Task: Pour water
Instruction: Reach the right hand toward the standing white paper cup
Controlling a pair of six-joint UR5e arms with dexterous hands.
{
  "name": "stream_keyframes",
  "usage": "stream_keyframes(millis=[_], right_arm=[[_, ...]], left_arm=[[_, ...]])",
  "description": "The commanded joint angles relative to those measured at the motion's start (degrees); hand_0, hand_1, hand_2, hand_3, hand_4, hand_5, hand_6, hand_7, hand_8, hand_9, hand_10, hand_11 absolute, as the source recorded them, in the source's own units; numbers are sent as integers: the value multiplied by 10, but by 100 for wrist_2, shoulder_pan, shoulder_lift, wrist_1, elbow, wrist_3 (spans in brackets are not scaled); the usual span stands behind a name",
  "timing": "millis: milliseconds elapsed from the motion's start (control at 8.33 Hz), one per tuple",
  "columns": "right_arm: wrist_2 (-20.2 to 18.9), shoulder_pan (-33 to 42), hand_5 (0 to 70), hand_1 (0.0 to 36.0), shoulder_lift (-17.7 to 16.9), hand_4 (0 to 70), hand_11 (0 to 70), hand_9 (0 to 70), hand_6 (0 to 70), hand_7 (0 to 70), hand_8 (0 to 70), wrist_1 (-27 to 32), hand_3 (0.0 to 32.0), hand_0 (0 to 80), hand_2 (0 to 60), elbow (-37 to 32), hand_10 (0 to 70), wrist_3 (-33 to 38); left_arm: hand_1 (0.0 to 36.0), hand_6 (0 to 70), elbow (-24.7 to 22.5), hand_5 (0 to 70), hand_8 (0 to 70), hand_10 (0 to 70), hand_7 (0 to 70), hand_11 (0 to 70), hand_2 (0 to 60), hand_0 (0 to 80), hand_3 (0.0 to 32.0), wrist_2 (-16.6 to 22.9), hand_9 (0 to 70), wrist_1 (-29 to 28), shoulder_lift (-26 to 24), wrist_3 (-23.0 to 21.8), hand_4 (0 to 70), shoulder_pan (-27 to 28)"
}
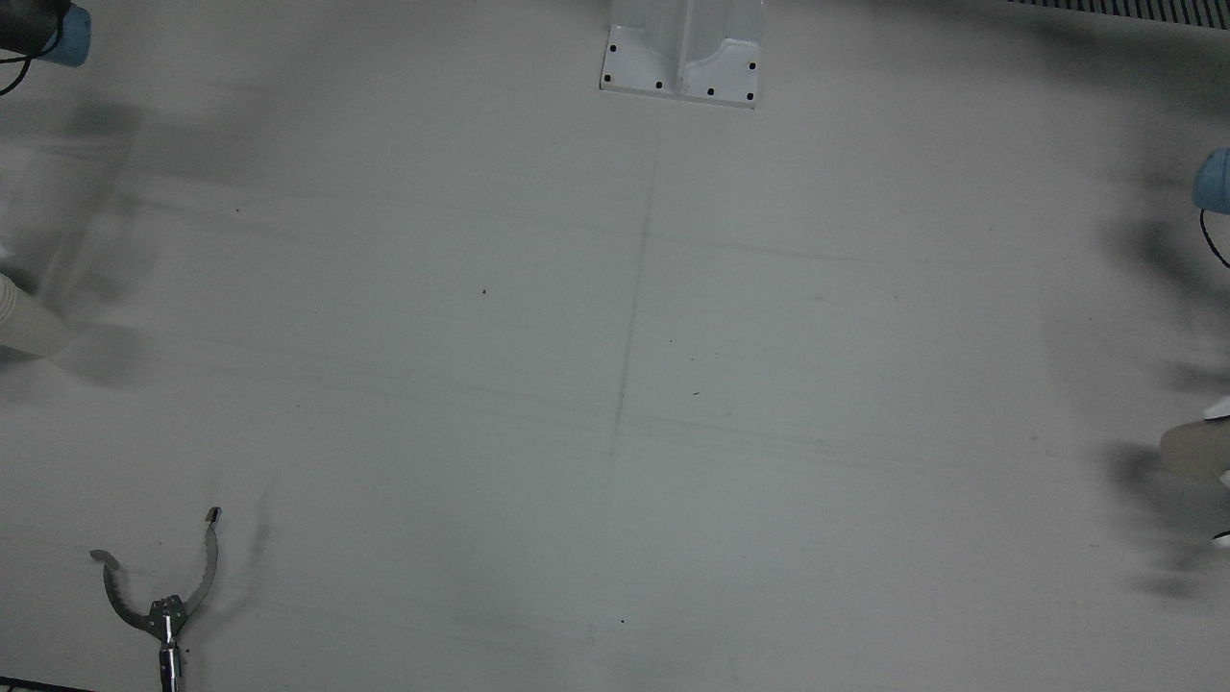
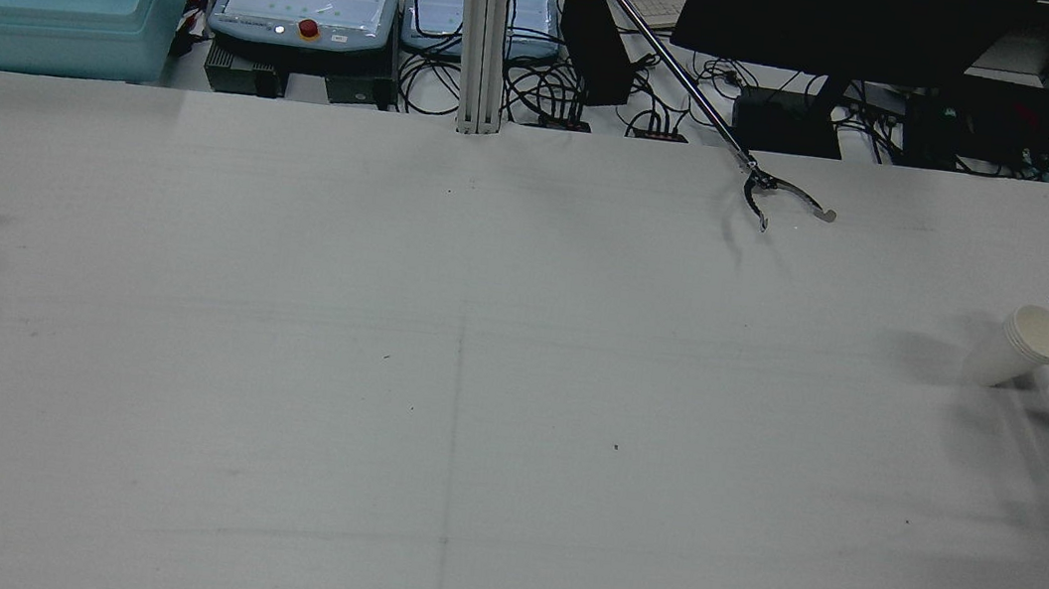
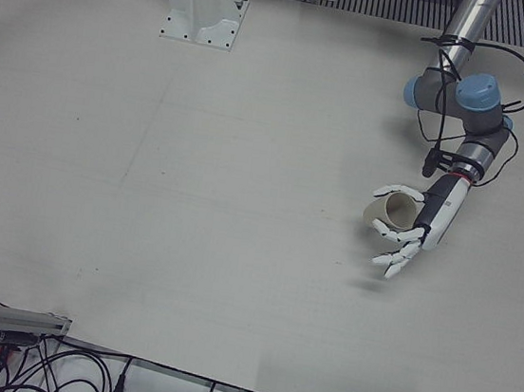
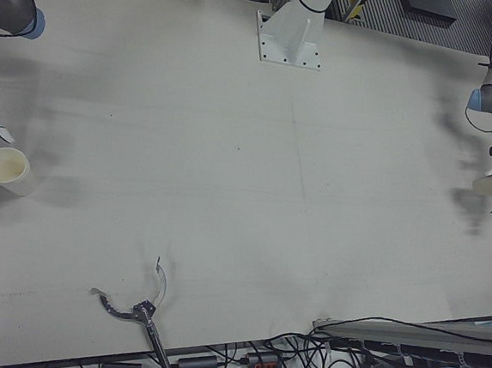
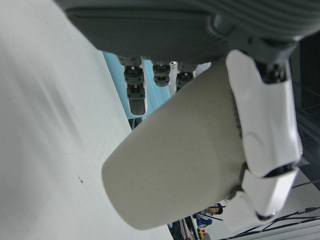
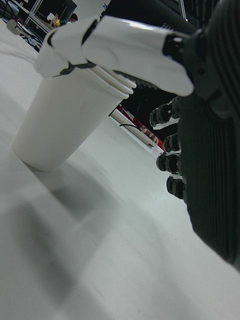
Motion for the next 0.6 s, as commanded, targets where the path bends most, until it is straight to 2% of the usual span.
stream_keyframes(millis=[0,240,480], right_arm=[[137,-174,0,215,0,0,58,74,0,80,60,-17,0,481,239,9,25,-161],[147,-271,0,226,9,0,55,76,0,91,58,-17,0,492,245,36,22,-205],[435,-543,13,242,18,0,76,90,19,124,63,-17,0,508,254,44,36,-223]], left_arm=[[284,156,-92,700,62,157,205,233,600,548,0,0,99,-21,3,-9,700,0],[284,159,-154,700,62,156,207,232,600,548,0,0,99,-21,3,-9,700,-9],[283,160,-189,700,62,155,207,231,600,550,0,0,99,-21,29,-9,700,-9]])
